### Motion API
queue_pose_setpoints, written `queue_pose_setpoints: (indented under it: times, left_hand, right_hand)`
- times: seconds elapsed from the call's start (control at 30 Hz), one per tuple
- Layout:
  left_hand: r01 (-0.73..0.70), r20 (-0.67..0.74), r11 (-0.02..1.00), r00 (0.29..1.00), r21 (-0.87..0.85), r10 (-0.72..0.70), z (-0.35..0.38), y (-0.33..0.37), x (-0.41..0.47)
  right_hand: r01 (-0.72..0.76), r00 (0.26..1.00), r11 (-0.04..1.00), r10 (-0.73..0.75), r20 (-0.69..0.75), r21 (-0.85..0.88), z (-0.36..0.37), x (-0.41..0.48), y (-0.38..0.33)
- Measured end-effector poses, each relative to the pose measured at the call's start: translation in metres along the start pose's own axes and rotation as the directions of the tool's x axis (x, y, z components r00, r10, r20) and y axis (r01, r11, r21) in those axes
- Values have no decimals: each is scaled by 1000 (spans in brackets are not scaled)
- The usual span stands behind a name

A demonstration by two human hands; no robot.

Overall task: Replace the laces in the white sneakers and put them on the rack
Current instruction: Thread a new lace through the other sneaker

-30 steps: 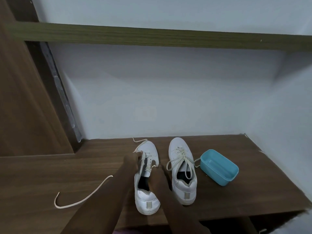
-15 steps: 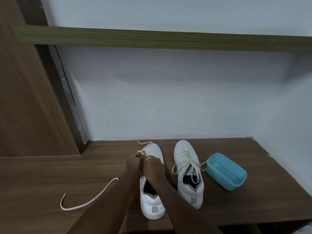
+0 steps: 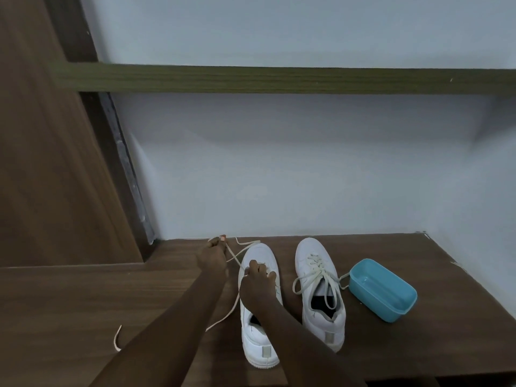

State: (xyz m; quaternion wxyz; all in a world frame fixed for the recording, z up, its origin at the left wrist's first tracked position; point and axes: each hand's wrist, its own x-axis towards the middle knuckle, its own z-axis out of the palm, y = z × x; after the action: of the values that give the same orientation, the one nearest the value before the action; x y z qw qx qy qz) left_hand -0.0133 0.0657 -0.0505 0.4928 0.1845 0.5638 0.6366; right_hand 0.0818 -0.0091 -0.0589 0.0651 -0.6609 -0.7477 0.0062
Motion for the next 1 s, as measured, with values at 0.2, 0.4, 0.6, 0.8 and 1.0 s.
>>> queue_pose_setpoints:
  times: [0.2,0.4,0.6,0.8,1.0]
  left_hand:
    - [-176,-55,984,983,-25,174,-3,53,-21]
    - [-171,40,982,985,78,169,-8,66,-29]
    - [-182,175,974,972,138,157,-11,69,-49]
    - [-73,246,990,968,120,42,-18,74,-59]
    - [-58,146,994,988,92,44,-22,74,-50]
  right_hand:
    - [1,996,995,-10,-90,-99,-9,-2,-4]
    - [-57,983,846,139,-116,530,-52,14,-36]
    - [-109,942,465,332,-59,878,-87,20,-55]
    - [-184,930,231,355,94,955,-84,17,-47]
    - [-265,959,544,237,157,796,-71,10,-44]
